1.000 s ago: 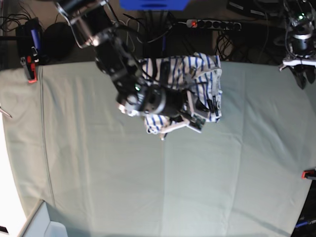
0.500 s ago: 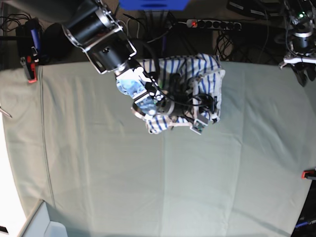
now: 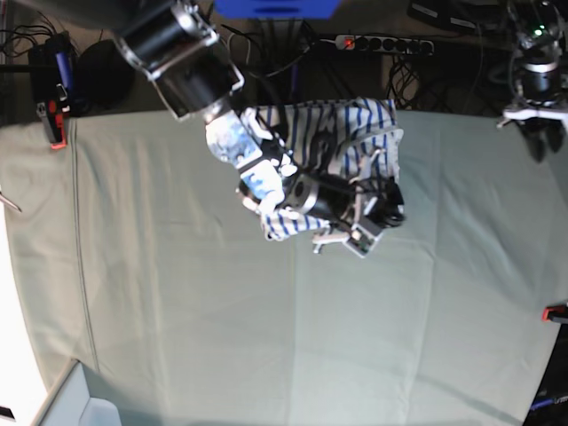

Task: Layout the t-shirt on the table in an organized manner, then fold the t-shirt properly
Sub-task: 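Grasp the bundle edge with the left gripper and fold it over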

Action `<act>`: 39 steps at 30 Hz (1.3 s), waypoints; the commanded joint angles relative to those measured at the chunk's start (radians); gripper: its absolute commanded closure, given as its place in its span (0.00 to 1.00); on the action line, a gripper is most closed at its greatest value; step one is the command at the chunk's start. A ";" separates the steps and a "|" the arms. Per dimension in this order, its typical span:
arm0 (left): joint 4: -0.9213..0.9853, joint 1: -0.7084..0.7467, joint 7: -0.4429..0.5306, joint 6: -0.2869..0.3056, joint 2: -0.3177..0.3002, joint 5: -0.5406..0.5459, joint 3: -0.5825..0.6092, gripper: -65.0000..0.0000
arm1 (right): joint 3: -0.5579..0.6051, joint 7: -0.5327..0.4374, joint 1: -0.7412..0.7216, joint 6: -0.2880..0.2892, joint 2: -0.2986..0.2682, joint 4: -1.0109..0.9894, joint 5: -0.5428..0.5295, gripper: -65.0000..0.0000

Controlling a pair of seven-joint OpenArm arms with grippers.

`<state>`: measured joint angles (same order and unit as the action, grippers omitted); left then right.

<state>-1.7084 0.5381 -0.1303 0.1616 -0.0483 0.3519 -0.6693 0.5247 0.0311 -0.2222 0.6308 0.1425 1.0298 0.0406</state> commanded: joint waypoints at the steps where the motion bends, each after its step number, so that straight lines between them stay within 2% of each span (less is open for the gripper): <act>1: -0.020 0.010 0.022 0.008 -0.009 0.006 0.019 0.68 | -0.001 -0.035 -0.006 0.004 0.015 0.071 -0.020 1.00; 4: -0.023 0.012 0.022 0.008 -0.009 0.006 0.098 0.65 | -0.085 -0.033 0.056 0.004 0.015 0.195 -0.017 1.00; 7: -0.025 0.015 0.022 0.006 -0.009 0.009 0.202 0.49 | -0.216 -0.033 0.109 0.004 0.015 0.258 -0.014 1.00; 9: -0.023 0.015 0.022 0.006 -0.009 0.005 0.274 0.37 | -0.283 -0.033 0.131 0.004 -0.017 0.283 -0.014 1.00; 10: -0.018 0.012 0.022 0.006 -0.009 0.009 0.309 0.34 | -0.311 -0.033 0.139 0.004 -0.039 0.295 -0.014 1.00; 14: 0.012 -0.020 0.022 0.006 -0.003 0.011 0.422 0.34 | -0.380 -0.033 0.175 0.004 -0.114 0.341 -0.015 1.00; 17: 0.064 -0.051 0.022 -0.001 0.000 0.011 0.484 0.34 | -0.435 -0.020 0.217 0.004 -0.142 0.383 -0.015 1.00; 24: 0.187 -0.131 0.022 -0.003 0.001 0.011 0.535 0.33 | -0.501 0.122 0.263 0.010 -0.197 0.478 -0.015 1.00; 30: 0.241 -0.161 0.022 -0.003 0.000 0.011 0.534 0.33 | -0.553 0.138 0.300 0.011 -0.200 0.513 -0.017 1.00; 39: 0.333 -0.177 0.022 -0.004 0.001 0.011 0.534 0.33 | -0.556 0.138 0.326 0.011 -0.198 0.519 -0.017 1.00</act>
<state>-1.3659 0.3645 -0.1097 0.1547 -0.0467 0.3676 -0.1364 -0.0299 0.1989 0.1169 0.6331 -0.0547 1.5299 0.0441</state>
